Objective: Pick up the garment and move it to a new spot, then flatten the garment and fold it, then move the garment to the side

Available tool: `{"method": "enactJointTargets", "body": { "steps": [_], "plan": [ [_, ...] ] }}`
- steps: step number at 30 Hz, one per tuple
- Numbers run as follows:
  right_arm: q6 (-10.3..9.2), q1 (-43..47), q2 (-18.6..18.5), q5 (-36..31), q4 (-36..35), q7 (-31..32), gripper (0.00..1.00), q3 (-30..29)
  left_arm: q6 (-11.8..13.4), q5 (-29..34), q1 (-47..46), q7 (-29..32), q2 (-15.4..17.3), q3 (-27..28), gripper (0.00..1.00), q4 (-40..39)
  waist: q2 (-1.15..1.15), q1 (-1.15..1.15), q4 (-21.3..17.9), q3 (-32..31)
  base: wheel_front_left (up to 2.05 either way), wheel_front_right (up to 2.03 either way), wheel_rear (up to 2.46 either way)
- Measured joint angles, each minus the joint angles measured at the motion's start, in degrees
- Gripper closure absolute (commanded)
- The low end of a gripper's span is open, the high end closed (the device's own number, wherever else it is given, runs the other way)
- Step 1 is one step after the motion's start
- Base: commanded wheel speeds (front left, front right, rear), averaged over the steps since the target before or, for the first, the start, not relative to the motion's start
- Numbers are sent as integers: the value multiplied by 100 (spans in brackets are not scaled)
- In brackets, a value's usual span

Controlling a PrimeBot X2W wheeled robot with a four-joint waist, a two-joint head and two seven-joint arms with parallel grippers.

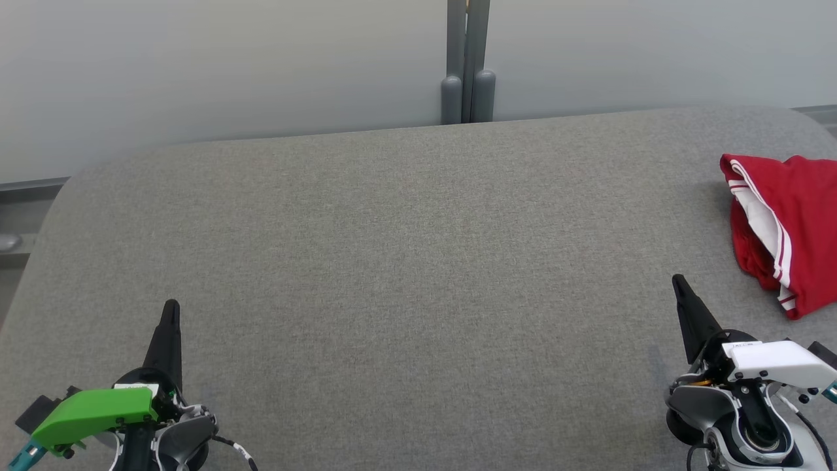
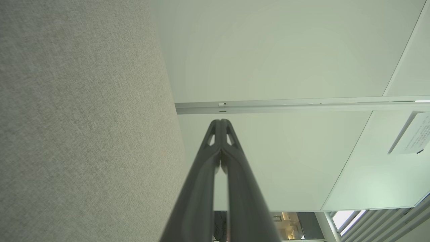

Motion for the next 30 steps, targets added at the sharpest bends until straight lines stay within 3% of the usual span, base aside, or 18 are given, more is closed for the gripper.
{"method": "enactJointTargets", "body": {
  "steps": [30],
  "plan": [
    [0, 1, 0, 1, -1, 0, 100, 0, 0, 0, -1, 0, 0, 0, 100, 0, 0, 0, 0, 0, 0, 0, 0]
  ]
}}
